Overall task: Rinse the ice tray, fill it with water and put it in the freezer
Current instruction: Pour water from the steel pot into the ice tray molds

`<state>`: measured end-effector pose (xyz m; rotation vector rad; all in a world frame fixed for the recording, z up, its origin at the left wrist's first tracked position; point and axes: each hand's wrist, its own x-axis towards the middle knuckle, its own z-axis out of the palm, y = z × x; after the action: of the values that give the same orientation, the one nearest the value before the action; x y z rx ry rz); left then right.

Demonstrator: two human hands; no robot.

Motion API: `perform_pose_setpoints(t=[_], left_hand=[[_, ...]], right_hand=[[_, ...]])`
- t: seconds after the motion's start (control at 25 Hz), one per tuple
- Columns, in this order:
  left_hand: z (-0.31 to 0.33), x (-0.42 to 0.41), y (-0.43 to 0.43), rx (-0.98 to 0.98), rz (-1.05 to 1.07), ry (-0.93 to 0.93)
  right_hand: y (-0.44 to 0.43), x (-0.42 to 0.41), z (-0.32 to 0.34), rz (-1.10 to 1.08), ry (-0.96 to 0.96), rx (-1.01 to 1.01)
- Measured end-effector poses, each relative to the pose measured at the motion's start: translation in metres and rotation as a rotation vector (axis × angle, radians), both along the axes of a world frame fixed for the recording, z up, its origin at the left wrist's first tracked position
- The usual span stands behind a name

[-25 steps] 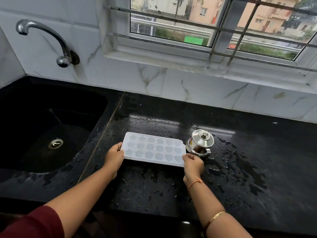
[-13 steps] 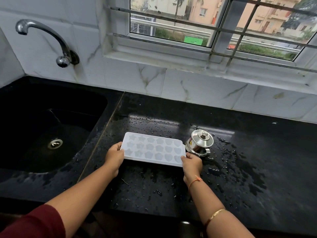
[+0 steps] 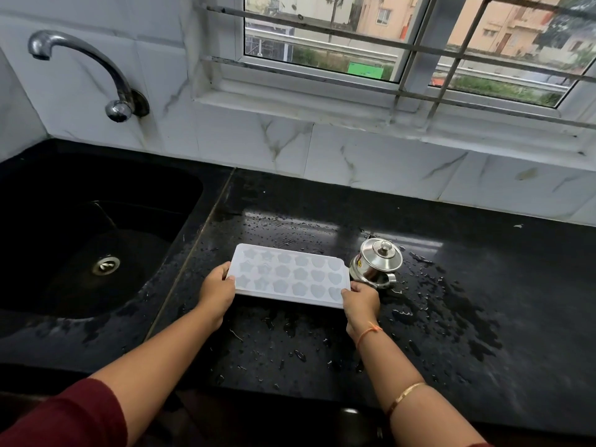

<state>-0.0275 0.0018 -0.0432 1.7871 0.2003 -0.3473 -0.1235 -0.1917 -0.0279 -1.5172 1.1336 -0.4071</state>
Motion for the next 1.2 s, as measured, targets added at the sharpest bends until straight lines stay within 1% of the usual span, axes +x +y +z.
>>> perform_pose_setpoints(t=[0.32, 0.56, 0.84, 0.92, 1.08, 1.2], left_hand=[[-0.002, -0.001, 0.003, -0.009, -0.004, -0.011], [-0.005, -0.005, 0.009, -0.017, -0.023, -0.032], [-0.001, -0.006, 0.021, -0.031, -0.127, -0.017], [-0.004, -0.006, 0.026, -0.005, -0.165, -0.031], [-0.006, -0.016, 0.032, 0.074, -0.216, -0.111], [-0.008, -0.019, 0.038, 0.054, -0.227, -0.080]], right_hand=[[-0.005, -0.004, -0.004, 0.084, 0.006, 0.002], [-0.003, -0.011, -0.007, 0.142, 0.046, 0.030], [0.006, -0.020, -0.007, 0.070, 0.061, 0.076], [0.015, -0.027, -0.005, 0.050, 0.089, 0.053], [0.033, -0.044, -0.004, 0.012, 0.130, -0.056], [0.045, -0.056, -0.004, -0.026, 0.137, -0.087]])
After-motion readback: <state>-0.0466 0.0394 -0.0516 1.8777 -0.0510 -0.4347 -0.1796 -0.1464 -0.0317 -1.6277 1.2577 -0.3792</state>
